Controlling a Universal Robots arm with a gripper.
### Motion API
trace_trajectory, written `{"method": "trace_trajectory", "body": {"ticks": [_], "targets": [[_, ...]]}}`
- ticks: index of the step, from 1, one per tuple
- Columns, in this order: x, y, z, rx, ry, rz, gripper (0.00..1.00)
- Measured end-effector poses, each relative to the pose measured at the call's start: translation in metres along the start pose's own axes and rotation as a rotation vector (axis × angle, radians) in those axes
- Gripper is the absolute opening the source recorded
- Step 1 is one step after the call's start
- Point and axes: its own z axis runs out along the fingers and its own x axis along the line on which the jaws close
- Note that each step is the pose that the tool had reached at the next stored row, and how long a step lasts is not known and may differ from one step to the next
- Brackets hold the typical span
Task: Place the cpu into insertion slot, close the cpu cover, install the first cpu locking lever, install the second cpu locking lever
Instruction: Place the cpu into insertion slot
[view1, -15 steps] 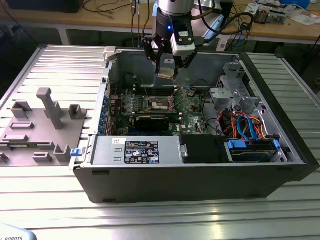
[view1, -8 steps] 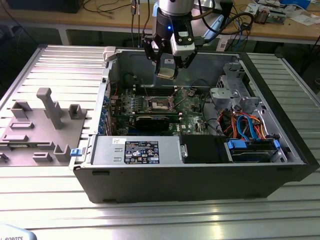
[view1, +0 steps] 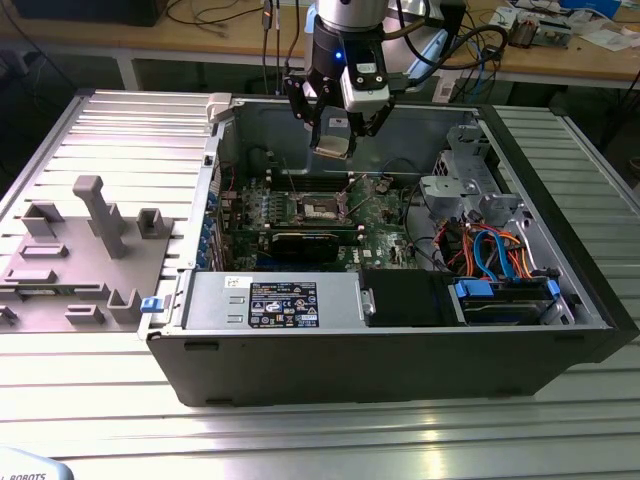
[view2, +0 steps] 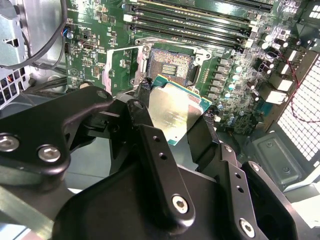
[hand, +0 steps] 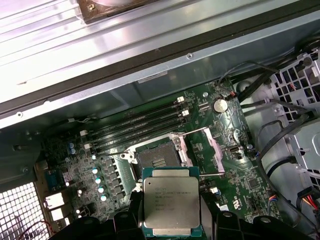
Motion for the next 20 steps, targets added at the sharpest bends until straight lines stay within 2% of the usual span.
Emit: {"method": "trace_trajectory", "body": {"ticks": [20], "targets": [[0.0000,0.0000,0.0000,-0.0002,-0.0006,0.010,0.54]]}}
